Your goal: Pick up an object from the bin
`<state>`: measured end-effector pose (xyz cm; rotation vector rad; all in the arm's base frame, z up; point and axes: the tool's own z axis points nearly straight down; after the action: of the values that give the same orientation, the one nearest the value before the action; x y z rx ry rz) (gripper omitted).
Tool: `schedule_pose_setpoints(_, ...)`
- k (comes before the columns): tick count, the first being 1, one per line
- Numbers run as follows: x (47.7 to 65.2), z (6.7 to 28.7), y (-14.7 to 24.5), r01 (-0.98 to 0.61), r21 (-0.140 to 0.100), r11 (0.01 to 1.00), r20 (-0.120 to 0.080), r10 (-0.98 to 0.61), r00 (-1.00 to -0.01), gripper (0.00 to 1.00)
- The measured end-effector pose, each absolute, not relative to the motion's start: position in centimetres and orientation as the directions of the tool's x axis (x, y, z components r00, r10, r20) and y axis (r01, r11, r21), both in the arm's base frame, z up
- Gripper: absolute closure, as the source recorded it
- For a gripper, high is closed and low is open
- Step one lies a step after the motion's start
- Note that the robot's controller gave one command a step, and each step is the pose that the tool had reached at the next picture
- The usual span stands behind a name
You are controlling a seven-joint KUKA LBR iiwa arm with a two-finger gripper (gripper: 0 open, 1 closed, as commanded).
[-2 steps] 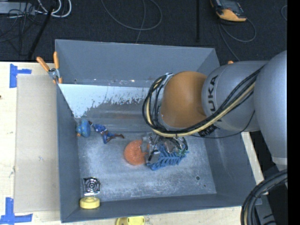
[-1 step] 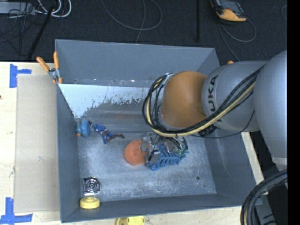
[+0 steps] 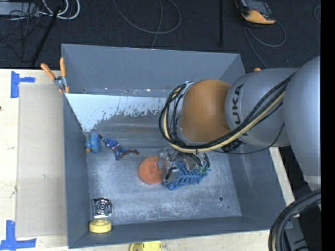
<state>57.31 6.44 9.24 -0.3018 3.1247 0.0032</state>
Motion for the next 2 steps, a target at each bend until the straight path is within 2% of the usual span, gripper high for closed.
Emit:
schedule_pose_setpoints(1, 57.72, 14.97, 7.73, -0.241, 0.001, 0.97, -0.001, -0.241, -0.97, 1.0)
schedule_pose_setpoints(2, 57.72, 14.97, 7.7, -0.24, 0.001, 0.971, -0.001, -0.24, -0.971, 1.0)
